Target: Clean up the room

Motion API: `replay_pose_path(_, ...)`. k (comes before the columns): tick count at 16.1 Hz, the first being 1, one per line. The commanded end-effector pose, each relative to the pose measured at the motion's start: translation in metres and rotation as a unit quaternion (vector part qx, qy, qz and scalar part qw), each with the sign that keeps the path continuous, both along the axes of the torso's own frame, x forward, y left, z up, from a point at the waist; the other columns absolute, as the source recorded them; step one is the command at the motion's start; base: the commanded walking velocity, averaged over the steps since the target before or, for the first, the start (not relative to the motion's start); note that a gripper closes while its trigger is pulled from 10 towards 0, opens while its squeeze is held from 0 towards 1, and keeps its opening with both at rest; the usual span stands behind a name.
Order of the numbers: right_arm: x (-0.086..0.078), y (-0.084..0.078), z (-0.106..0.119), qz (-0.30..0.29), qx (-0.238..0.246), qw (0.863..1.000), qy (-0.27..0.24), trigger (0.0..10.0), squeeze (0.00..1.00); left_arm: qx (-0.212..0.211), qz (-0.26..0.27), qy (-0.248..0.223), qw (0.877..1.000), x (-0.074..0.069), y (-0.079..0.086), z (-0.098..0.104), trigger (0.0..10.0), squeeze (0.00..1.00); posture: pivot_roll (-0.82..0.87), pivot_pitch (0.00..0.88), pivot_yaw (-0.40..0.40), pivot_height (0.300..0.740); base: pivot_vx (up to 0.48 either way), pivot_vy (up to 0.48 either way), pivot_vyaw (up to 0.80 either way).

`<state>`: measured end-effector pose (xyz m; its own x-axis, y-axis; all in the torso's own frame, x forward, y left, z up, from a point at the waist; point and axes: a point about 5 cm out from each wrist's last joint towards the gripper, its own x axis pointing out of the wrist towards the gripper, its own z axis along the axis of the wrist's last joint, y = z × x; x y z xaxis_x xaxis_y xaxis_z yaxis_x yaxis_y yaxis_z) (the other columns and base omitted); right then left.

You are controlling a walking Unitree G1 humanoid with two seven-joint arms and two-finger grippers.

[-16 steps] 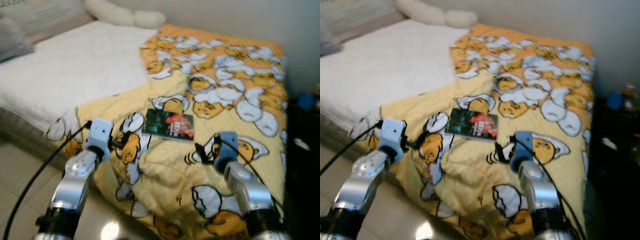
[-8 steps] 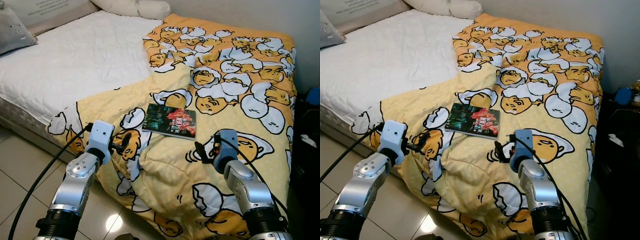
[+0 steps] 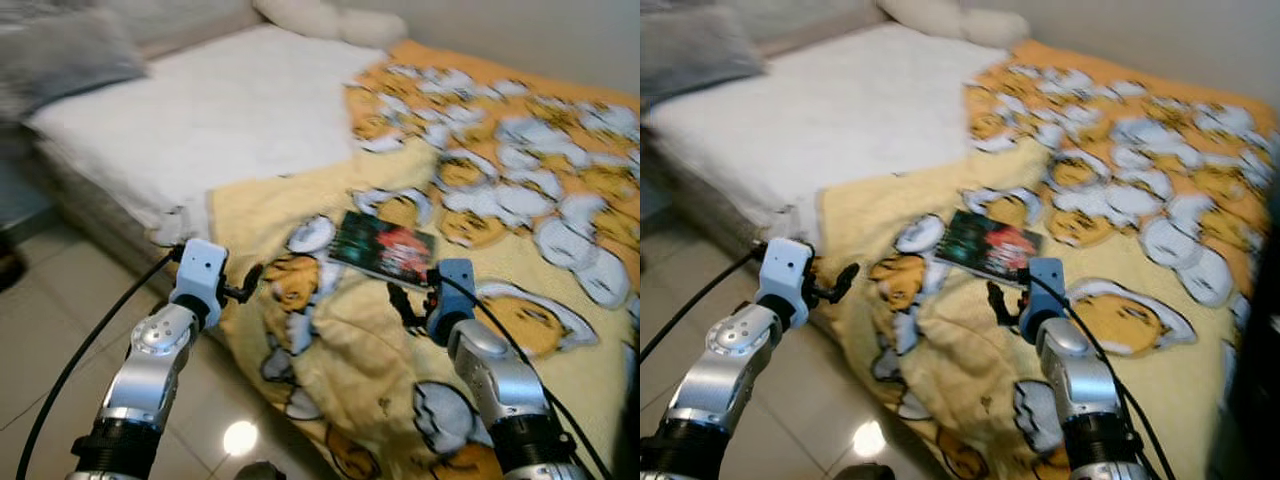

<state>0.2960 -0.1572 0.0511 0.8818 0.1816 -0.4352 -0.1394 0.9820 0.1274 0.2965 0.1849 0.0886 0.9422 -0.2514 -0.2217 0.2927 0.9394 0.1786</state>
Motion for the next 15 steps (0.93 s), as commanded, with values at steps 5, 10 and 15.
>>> replay_pose_path(5,0.0023,0.0028,0.0054,0.001,0.010,1.000,-0.013,10.0,0.00,-0.001,0.000,-0.007,1.000,0.0009,0.0010,0.0046,10.0,0.56,0.03,0.000,0.014,0.740,0.288,0.000,0.64)
replay_pose_path(10,0.0021,0.0003,0.0030,-0.010,0.010,1.000,-0.008,10.0,0.00,0.011,-0.005,-0.002,1.000,0.0011,-0.0007,0.0027,10.0,0.44,0.03,0.000,0.013,0.740,0.000,0.000,0.00)
replay_pose_path(15,-0.0009,-0.0037,0.0008,-0.019,0.005,1.000,-0.005,10.0,0.00,0.014,-0.026,0.001,1.000,-0.0031,-0.0045,0.0013,10.0,0.26,0.03,0.000,0.012,0.740,0.000,0.000,0.00)
